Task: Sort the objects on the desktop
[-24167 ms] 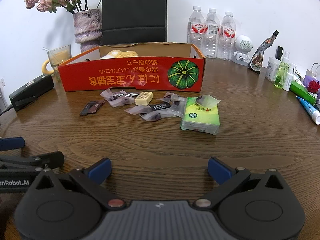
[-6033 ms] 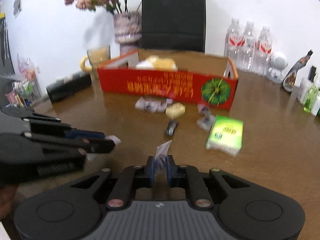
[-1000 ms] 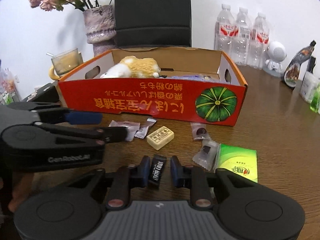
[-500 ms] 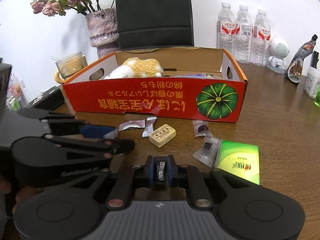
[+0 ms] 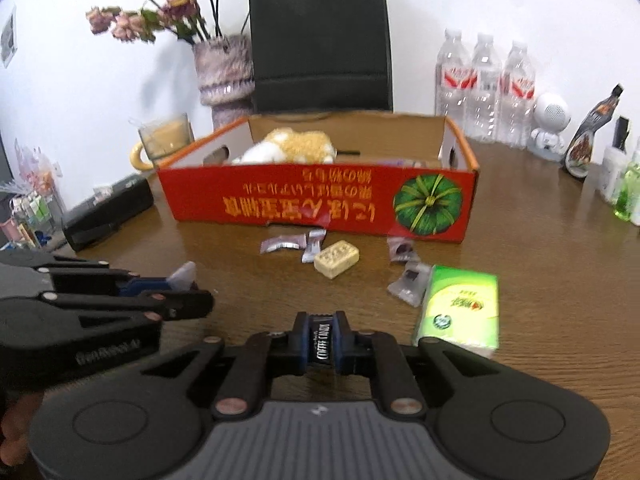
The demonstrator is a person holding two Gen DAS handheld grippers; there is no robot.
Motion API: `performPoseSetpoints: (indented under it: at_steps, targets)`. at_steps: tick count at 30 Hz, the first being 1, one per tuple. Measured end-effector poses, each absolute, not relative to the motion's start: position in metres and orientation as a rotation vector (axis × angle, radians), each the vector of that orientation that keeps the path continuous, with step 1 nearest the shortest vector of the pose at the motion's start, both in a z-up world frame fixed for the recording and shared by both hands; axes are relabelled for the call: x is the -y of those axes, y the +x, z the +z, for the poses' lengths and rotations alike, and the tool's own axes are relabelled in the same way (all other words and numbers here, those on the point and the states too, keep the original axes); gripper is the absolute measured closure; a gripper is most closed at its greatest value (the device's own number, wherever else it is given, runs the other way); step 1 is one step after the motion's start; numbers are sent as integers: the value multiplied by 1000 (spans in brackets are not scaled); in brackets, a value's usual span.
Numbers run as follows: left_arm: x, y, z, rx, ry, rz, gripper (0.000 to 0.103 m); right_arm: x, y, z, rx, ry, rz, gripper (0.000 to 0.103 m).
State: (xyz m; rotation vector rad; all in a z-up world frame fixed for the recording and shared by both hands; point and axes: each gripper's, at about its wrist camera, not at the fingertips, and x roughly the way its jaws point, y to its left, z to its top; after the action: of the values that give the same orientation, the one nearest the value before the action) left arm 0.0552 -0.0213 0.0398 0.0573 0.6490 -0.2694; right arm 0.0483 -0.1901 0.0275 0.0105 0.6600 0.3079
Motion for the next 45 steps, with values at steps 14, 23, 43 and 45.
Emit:
performPoseSetpoints:
  at_steps: [14,23,43,45]
  targets:
    - [-13,199,124,-713,-148,-289,90,212,152,126,-484,53,303,92]
    - [-2,280,76,-976,-173,-234,67,203,278,95,-887,53,180,88]
    - [-10,246,101,-1008,-87,-111,3,195,250,103,-1087,63,163,19]
    - [-9,229,109,-968,-68,-100,3,195,229,112,-1042,63,161,19]
